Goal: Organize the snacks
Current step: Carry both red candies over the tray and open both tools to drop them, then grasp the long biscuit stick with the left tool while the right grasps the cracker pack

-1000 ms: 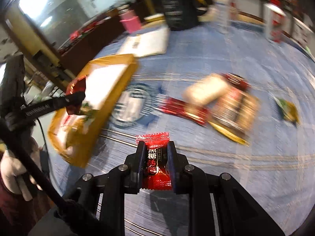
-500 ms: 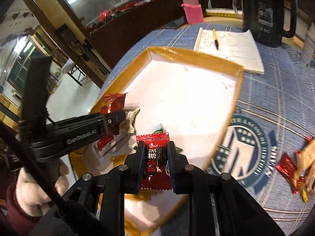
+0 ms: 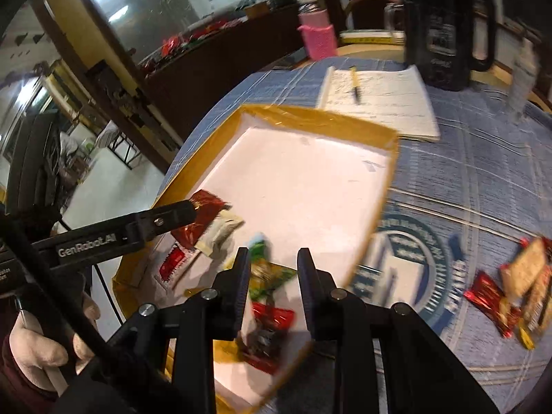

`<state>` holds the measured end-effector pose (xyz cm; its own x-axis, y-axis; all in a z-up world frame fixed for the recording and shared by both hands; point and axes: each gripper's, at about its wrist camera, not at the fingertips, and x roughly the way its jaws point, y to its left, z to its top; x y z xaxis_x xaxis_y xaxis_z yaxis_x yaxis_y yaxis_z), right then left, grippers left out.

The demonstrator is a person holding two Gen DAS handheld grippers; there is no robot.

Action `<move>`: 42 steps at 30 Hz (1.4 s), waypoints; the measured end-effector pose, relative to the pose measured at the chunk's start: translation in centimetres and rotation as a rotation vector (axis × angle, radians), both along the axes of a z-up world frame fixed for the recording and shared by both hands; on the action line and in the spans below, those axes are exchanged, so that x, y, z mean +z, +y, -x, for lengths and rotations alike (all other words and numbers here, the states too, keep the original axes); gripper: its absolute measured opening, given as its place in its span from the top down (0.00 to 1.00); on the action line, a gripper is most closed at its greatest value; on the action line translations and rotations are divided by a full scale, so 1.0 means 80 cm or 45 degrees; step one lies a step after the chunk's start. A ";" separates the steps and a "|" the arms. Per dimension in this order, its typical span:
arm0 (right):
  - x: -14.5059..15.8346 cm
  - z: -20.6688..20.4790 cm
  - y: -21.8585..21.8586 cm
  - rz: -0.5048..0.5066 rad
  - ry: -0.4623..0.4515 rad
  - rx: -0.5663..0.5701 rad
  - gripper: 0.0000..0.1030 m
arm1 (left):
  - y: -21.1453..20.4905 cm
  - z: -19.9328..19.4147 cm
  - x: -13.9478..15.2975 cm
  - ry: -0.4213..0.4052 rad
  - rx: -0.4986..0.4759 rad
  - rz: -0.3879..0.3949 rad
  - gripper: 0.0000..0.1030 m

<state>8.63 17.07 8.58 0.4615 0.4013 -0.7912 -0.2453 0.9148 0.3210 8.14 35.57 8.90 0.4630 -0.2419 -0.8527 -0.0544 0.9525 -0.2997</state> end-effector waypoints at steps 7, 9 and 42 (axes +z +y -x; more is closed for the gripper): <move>0.003 0.052 -0.135 -0.005 0.009 -0.240 0.74 | -0.081 0.015 0.016 0.000 -0.153 0.040 0.30; -0.003 0.070 -0.195 0.008 0.032 -0.363 0.73 | -0.109 0.017 0.016 0.001 -0.204 0.036 0.30; -0.084 0.030 -0.321 0.221 0.277 -0.615 0.33 | -0.335 -0.017 -0.036 0.036 -0.555 -0.147 0.29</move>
